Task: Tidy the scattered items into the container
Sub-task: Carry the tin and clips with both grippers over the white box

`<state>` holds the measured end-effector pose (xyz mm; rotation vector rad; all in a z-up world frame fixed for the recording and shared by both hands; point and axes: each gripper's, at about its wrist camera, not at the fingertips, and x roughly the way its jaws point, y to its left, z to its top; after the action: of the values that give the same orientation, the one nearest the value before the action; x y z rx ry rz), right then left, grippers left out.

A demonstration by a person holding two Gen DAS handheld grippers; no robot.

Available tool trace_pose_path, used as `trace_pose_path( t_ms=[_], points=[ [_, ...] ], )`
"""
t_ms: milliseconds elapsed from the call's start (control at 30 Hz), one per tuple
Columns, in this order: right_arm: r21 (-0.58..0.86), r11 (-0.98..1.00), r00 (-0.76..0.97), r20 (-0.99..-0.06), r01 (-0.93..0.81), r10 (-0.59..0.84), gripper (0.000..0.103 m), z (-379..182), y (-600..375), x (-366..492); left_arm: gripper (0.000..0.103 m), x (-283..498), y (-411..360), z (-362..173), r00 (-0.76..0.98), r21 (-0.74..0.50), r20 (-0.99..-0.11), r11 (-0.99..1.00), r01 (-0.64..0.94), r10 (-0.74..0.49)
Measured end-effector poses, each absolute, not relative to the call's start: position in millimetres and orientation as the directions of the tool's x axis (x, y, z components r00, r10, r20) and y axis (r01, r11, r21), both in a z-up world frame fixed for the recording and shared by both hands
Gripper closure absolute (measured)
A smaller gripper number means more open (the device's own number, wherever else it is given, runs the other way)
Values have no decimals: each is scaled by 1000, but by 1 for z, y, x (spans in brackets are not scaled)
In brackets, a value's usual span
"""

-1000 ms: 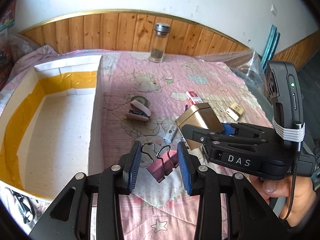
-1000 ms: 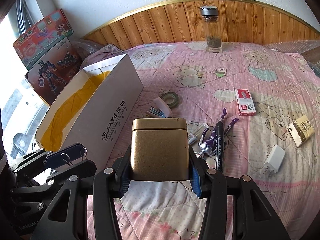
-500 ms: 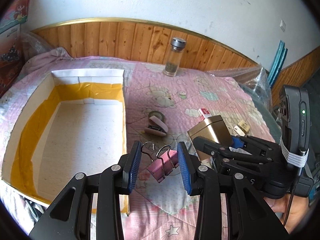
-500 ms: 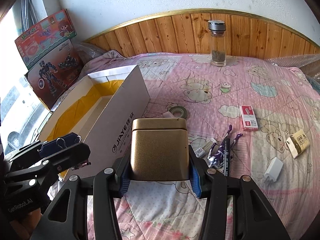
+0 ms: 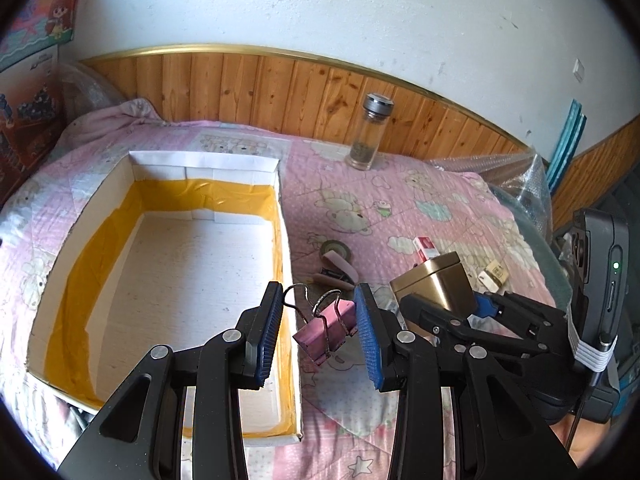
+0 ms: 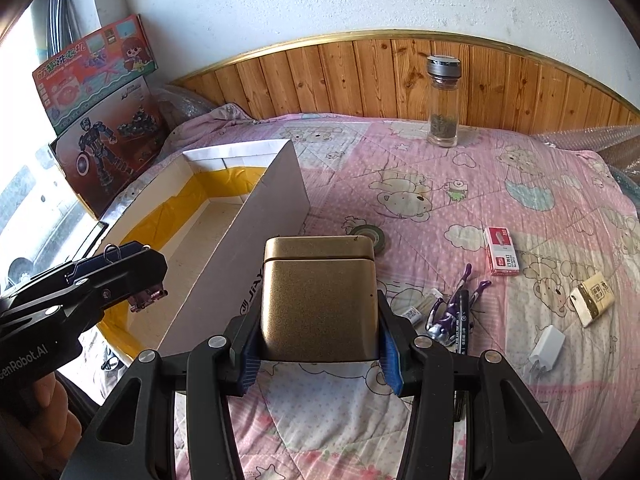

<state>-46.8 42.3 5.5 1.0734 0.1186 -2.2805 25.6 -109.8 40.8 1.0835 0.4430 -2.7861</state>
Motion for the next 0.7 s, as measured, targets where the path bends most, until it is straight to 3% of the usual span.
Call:
trace_pose_path(
  t_ms=[700],
  points=[
    [121, -786, -495, -716, 606, -491, 53, 30, -5, -32, 65, 27, -147, 60, -759, -250, -650, -931, 265, -41]
  ],
)
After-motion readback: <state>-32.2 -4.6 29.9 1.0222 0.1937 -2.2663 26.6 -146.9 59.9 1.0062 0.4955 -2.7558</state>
